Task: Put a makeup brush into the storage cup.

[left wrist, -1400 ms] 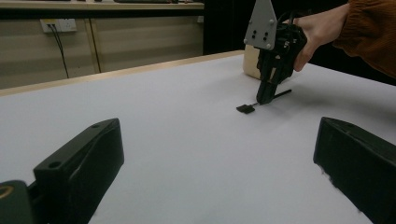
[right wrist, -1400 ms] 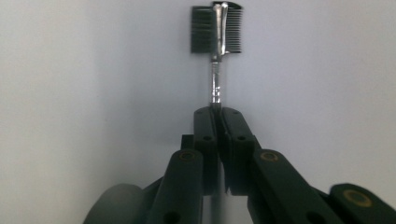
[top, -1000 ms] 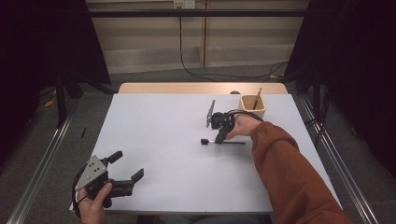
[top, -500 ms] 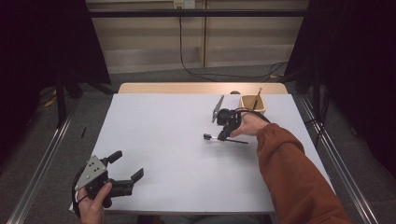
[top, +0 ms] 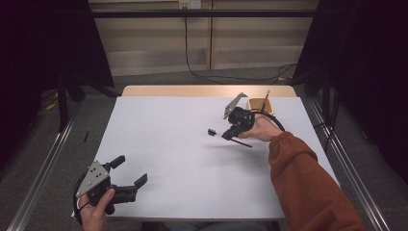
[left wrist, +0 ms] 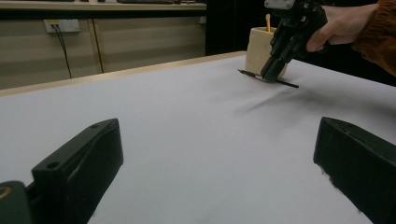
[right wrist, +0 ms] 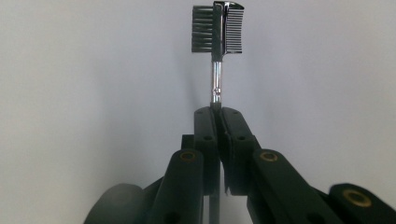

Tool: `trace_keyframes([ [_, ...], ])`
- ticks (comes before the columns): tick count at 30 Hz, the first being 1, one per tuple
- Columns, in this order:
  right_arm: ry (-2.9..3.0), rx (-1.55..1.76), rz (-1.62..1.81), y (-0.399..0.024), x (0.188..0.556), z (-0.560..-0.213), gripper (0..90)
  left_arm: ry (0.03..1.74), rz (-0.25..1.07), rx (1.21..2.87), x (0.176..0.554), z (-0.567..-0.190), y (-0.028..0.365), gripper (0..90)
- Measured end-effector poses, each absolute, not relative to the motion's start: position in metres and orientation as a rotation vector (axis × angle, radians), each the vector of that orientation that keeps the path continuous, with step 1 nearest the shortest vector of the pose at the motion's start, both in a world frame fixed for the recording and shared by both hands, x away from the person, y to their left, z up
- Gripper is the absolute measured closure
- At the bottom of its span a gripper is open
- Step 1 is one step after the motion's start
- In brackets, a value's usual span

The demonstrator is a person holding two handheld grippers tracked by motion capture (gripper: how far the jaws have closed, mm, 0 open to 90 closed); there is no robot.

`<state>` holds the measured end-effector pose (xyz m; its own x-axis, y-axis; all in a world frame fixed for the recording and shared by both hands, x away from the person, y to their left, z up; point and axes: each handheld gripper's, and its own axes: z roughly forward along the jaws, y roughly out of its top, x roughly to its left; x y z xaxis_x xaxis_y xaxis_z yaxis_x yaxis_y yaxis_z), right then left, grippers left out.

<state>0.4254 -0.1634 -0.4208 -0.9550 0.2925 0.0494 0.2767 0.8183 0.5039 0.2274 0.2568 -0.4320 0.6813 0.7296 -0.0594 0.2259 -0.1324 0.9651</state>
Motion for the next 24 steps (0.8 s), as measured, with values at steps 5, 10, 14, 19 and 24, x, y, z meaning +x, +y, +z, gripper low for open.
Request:
trace_keyframes([
  [5, 2.929, 0.483, 0.847, -0.161, 0.422, -0.418, 86.0, 0.778, 0.519, 1.690, 0.227, -0.432, 0.257, 1.4],
  [10, 2.872, 0.523, 0.920, -0.164, 0.419, -0.416, 86.0, 0.787, 0.521, 1.682, 0.227, -0.432, 0.257, 1.4],
  [14, 2.827, 0.574, 1.027, -0.169, 0.417, -0.414, 86.0, 0.779, 0.515, 1.688, 0.228, -0.433, 0.257, 1.2],
  [19, 2.729, 0.652, 1.139, -0.182, 0.414, -0.412, 85.9, 0.780, 0.519, 1.688, 0.228, -0.433, 0.257, 1.3],
  [24, 2.662, 0.687, 1.211, -0.191, 0.409, -0.411, 85.9, 0.781, 0.515, 1.692, 0.228, -0.433, 0.257, 1.2],
])
